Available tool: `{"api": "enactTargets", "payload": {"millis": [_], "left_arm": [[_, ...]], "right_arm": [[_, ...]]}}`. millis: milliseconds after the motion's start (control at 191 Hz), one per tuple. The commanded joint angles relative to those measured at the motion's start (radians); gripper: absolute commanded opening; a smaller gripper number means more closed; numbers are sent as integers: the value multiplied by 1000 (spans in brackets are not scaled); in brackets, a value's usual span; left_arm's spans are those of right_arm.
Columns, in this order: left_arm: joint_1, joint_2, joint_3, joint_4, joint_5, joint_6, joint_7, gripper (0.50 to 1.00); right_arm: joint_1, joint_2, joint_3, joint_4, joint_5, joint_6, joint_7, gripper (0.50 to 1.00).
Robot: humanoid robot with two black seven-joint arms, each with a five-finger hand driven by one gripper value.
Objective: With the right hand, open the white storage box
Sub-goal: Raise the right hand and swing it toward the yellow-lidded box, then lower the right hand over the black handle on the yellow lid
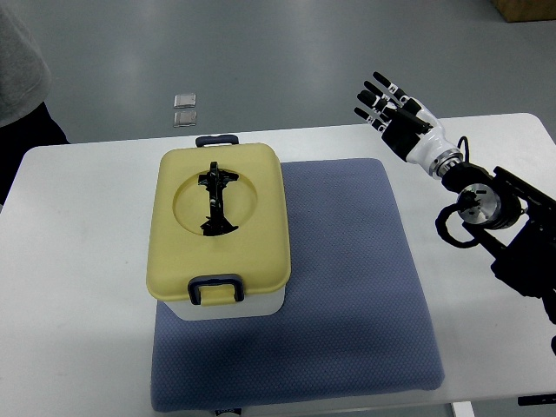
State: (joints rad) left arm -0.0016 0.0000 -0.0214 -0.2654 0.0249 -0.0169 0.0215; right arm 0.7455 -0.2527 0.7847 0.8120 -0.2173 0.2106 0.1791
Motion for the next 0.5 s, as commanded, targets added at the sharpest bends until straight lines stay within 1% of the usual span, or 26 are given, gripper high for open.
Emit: {"api": "enactTargets", "payload": {"millis": [0, 47, 58, 136, 220, 314, 377, 408, 497], "left_arm": [[0, 0, 0, 0, 1, 0, 0, 1000], [0, 0, 0, -2, 1, -2, 0, 1000], [0, 0, 0, -2, 1, -2, 0, 1000], [0, 0, 0, -2, 1, -2, 0, 1000], [0, 0, 0, -2, 1, -2, 0, 1000], [0, 0, 0, -2, 1, -2, 0, 1000], [0, 0, -2, -2, 0, -2, 0, 1000], [0, 0, -2, -2, 0, -2, 0, 1000], [0, 0, -2, -2, 0, -2, 0, 1000]], "right_arm": [[72, -45, -82, -1, -252, 27, -20, 928], [120, -74, -128, -1, -391, 79, -20, 928], [120, -74, -128, -1, -392, 79, -20, 928], [213, -109, -196, 1, -591, 171, -20, 928], [318, -134, -260, 10, -763, 240, -18, 928], [440, -158, -326, 59, -945, 319, -13, 928], [523, -161, -361, 127, -1056, 378, -10, 928], [549, -161, -378, 157, -1093, 400, -10, 928], [618, -152, -429, 223, -1160, 400, -9, 928]]}}
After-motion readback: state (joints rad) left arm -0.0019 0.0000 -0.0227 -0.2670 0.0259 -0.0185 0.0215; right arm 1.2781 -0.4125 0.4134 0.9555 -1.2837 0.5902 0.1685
